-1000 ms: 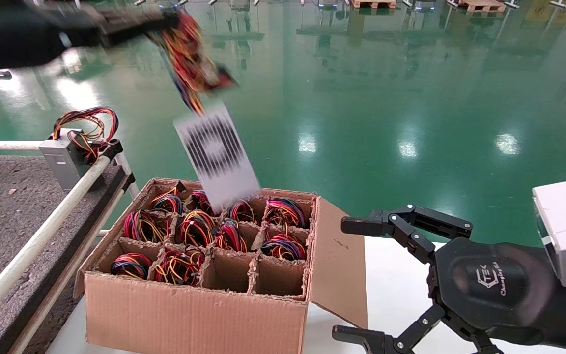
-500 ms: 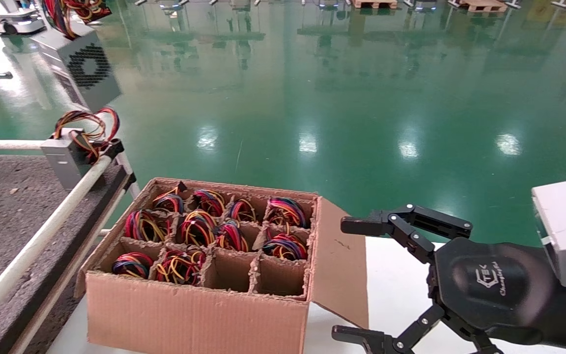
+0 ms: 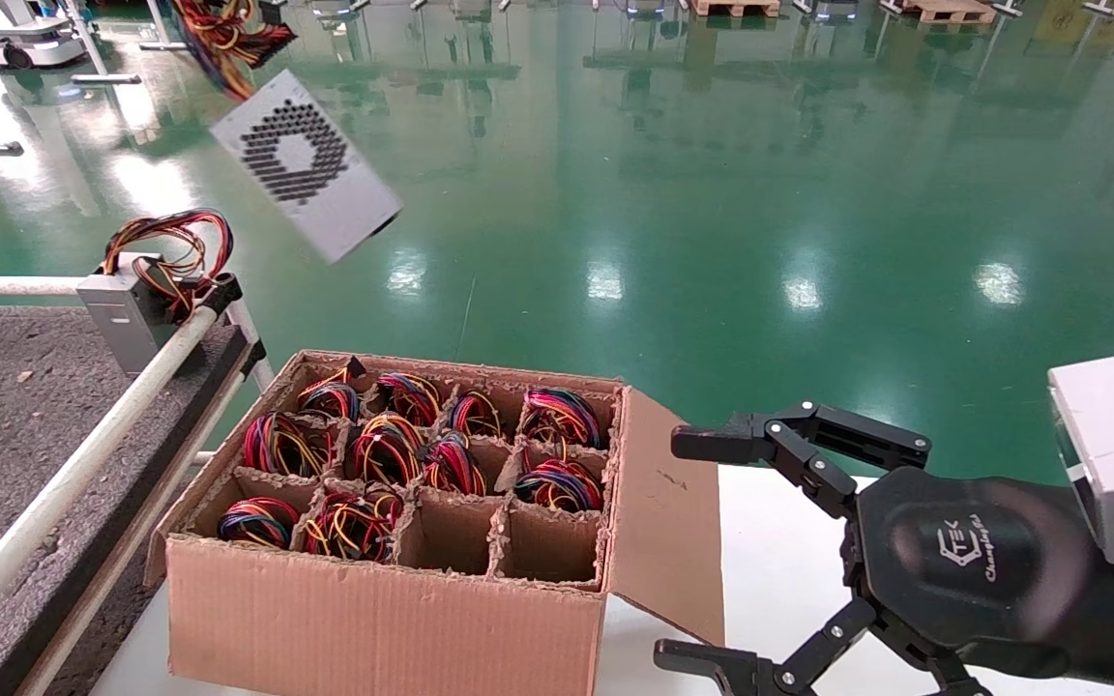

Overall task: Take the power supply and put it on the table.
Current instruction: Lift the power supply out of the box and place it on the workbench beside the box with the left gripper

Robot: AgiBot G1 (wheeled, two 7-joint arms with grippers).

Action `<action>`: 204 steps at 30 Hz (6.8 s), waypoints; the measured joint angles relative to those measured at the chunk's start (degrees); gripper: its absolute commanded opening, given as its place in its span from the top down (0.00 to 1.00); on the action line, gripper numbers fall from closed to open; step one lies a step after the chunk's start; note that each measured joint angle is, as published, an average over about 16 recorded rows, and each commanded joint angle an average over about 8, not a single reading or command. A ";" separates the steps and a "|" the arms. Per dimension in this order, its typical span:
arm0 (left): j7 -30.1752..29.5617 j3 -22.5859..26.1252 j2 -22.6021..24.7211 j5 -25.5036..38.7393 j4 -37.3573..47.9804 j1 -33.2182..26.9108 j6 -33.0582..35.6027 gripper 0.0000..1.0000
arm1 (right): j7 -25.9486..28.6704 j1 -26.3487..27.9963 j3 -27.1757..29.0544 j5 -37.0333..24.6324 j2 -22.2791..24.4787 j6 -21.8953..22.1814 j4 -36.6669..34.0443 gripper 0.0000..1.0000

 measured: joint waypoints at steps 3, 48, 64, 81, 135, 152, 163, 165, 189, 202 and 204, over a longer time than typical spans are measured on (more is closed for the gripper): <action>-0.04 -0.03 0.06 -0.07 -0.12 0.13 0.20 1.00 | 0.00 0.00 0.00 0.00 0.00 0.00 0.00 0.00; 8.39 -1.13 2.88 -1.27 2.98 2.13 -28.48 1.00 | -0.05 0.04 -0.09 0.05 0.02 0.01 -0.04 0.00; 10.12 -1.41 1.92 -1.65 3.04 3.36 -32.41 1.00 | -0.07 0.05 -0.13 0.08 0.04 0.02 -0.04 0.00; 11.60 -1.41 0.12 -1.66 3.46 4.91 -37.46 1.00 | -0.09 0.06 -0.17 0.11 0.05 0.04 -0.04 0.00; 18.08 -1.21 -0.44 -1.35 1.39 14.56 -41.79 1.00 | -0.15 0.09 -0.29 0.19 0.10 0.09 -0.05 0.00; 17.97 -2.00 0.11 -2.49 2.50 16.42 -39.38 1.00 | -0.17 0.08 -0.32 0.21 0.12 0.11 -0.05 0.00; 16.99 -1.53 -0.58 -1.84 3.58 15.96 -35.99 1.00 | -0.18 0.08 -0.33 0.22 0.12 0.12 -0.07 0.00; 16.59 -1.17 -0.97 -1.32 4.08 15.47 -34.56 1.00 | -0.18 0.09 -0.33 0.23 0.12 0.12 -0.08 0.00; 16.93 2.74 -2.64 4.51 13.86 7.62 -21.60 1.00 | -0.21 0.11 -0.39 0.26 0.13 0.12 -0.10 0.00; 24.50 1.37 0.91 2.17 22.41 4.68 -19.16 1.00 | -0.23 0.12 -0.41 0.28 0.14 0.13 -0.10 0.00; 26.02 1.05 1.54 1.53 23.85 4.23 -19.13 1.00 | -0.23 0.12 -0.42 0.28 0.15 0.13 -0.10 0.00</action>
